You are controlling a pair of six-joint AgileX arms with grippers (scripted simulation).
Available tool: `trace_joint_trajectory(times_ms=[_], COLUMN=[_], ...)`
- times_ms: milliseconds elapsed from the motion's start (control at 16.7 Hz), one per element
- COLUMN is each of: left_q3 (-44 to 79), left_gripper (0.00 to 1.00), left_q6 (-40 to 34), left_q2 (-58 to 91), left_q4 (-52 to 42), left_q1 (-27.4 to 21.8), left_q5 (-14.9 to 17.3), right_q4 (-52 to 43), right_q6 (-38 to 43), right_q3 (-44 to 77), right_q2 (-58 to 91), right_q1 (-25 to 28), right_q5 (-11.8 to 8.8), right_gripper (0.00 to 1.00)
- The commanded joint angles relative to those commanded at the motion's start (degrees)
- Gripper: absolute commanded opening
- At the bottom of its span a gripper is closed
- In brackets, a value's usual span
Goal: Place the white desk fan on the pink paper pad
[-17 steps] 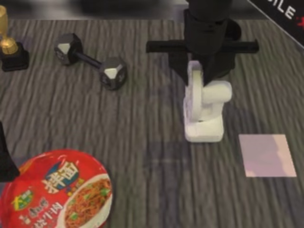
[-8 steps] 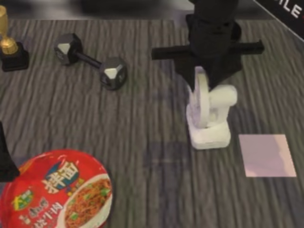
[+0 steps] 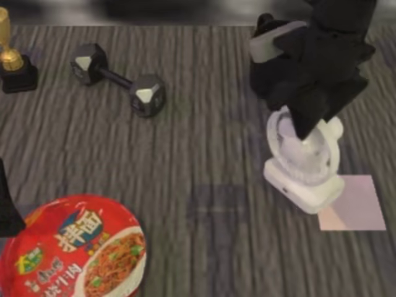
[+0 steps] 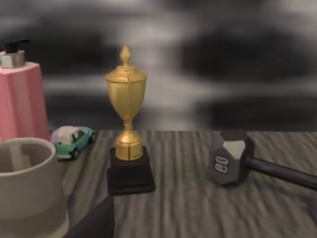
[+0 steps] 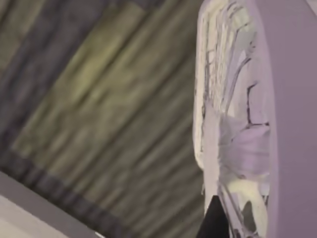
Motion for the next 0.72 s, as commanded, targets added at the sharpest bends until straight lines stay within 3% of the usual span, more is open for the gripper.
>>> trace_joint_trajectory(times_ms=[300,720], left_q3=[0.0,0.0], left_gripper=[1.0,1.0], left_q6=[0.0,0.0], left_q2=[0.0,0.0], left_q4=[0.0,0.0], left_q1=[0.0,0.0], left_q5=[0.0,0.0], right_q4=[5.1,13.9], right_q6=[-29.3,-58.5], right_q3=[-13.0,-28.3], right_q2=[-9.8,-19.0], right_q1=[-4.7,-10.2], right_q5=[0.0,3.7], right_gripper=[0.0,0.0])
